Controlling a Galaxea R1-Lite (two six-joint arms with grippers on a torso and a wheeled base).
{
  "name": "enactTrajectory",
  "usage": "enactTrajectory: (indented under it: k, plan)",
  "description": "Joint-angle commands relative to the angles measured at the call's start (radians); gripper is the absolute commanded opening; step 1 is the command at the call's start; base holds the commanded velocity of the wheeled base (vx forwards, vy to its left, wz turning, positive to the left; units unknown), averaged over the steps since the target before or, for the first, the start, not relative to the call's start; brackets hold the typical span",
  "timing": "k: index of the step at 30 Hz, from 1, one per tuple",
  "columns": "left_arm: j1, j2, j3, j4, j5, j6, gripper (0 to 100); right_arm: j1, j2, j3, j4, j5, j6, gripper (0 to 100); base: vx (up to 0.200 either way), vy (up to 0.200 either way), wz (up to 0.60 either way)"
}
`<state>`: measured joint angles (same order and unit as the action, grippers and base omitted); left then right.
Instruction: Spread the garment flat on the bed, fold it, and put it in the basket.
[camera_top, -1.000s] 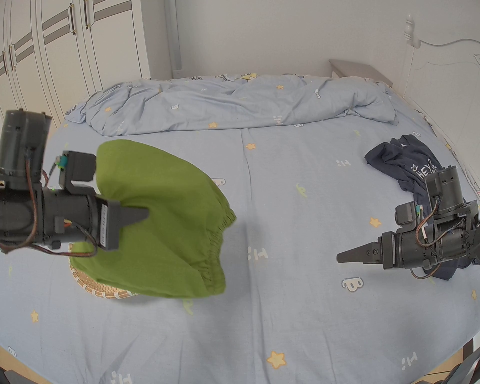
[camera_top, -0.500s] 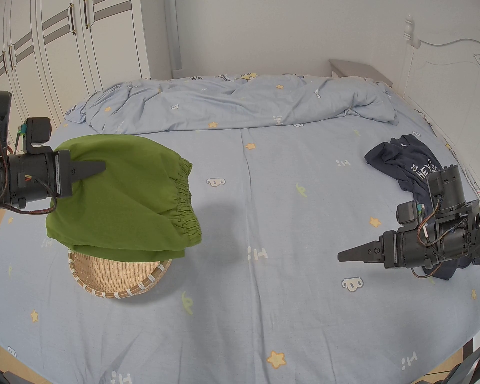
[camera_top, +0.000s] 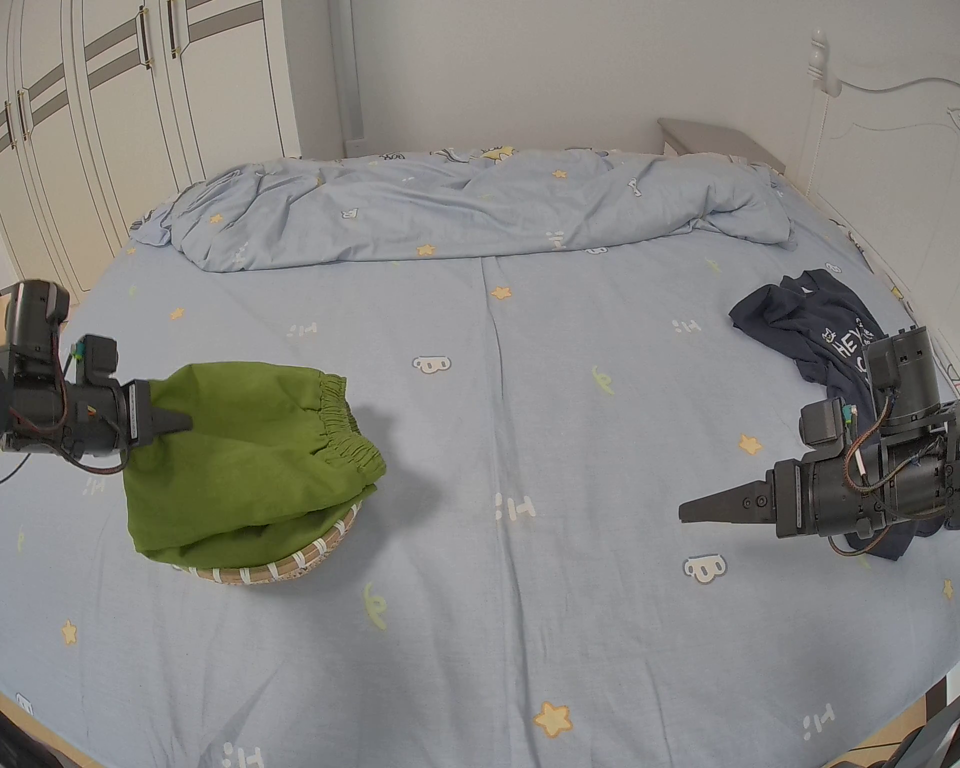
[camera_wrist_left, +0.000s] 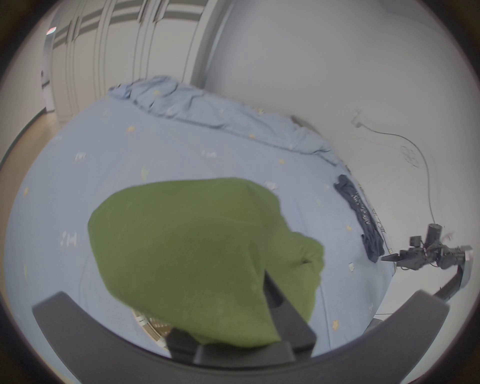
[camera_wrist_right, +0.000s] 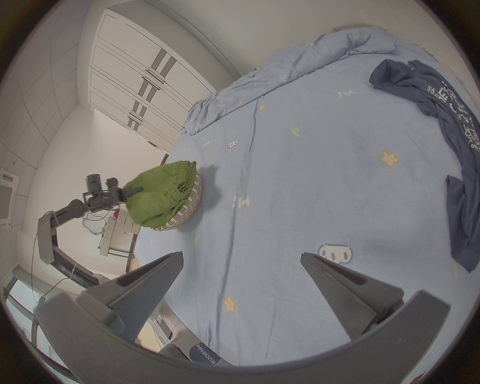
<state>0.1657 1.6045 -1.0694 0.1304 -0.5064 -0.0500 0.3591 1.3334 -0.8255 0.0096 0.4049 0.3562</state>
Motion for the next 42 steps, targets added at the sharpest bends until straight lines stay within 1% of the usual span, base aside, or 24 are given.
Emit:
enactTrajectory:
  k: [1,8,15,16,20,23,28,32,36,39,41,42]
  plan:
    - [0.080,0.180,0.037,0.000,-0.001,0.002,0,0.004,-0.010,0.002,0.001,0.002,0.000,100,0.000,0.000,0.00]
    - [0.070,0.296,0.005,-0.005,0.005,-0.001,0,0.017,-0.013,0.005,0.001,0.002,0.001,100,0.000,0.000,0.00]
    - [0.058,0.318,-0.026,-0.005,0.005,-0.001,0,0.017,-0.008,0.005,0.001,0.002,0.003,100,0.000,0.000,0.00]
    - [0.054,0.316,-0.027,-0.005,0.005,-0.002,100,0.017,-0.008,0.005,0.001,0.002,0.001,100,0.000,0.000,0.00]
    - [0.040,0.304,-0.038,-0.002,0.005,-0.005,100,0.017,-0.008,0.008,0.001,0.002,0.001,100,0.000,0.000,0.00]
    - [0.035,0.261,-0.032,0.001,0.006,-0.005,100,0.017,-0.010,0.008,0.000,0.002,0.001,100,0.000,0.000,0.00]
    - [0.029,0.106,-0.007,0.032,0.006,-0.031,100,0.015,-0.011,0.006,0.000,0.000,0.001,100,0.000,0.000,0.00]
    - [0.024,0.032,0.008,0.054,0.008,-0.030,100,0.015,-0.013,0.006,0.000,0.000,0.001,100,0.000,0.000,0.00]
    - [0.031,-0.077,0.014,0.117,0.009,-0.027,100,0.014,-0.014,0.003,0.000,0.000,0.001,100,0.000,0.000,0.00]
    - [0.024,-0.127,0.012,0.159,0.009,-0.025,100,0.018,-0.016,0.003,-0.002,0.000,0.001,100,0.000,0.000,0.00]
    - [0.017,-0.192,0.012,0.193,0.009,-0.025,100,0.021,-0.033,0.006,-0.003,0.000,-0.002,100,0.000,0.000,0.00]
    - [0.017,-0.192,0.012,0.193,0.009,-0.025,100,0.021,-0.033,0.006,-0.003,0.000,-0.002,100,0.000,0.000,0.00]
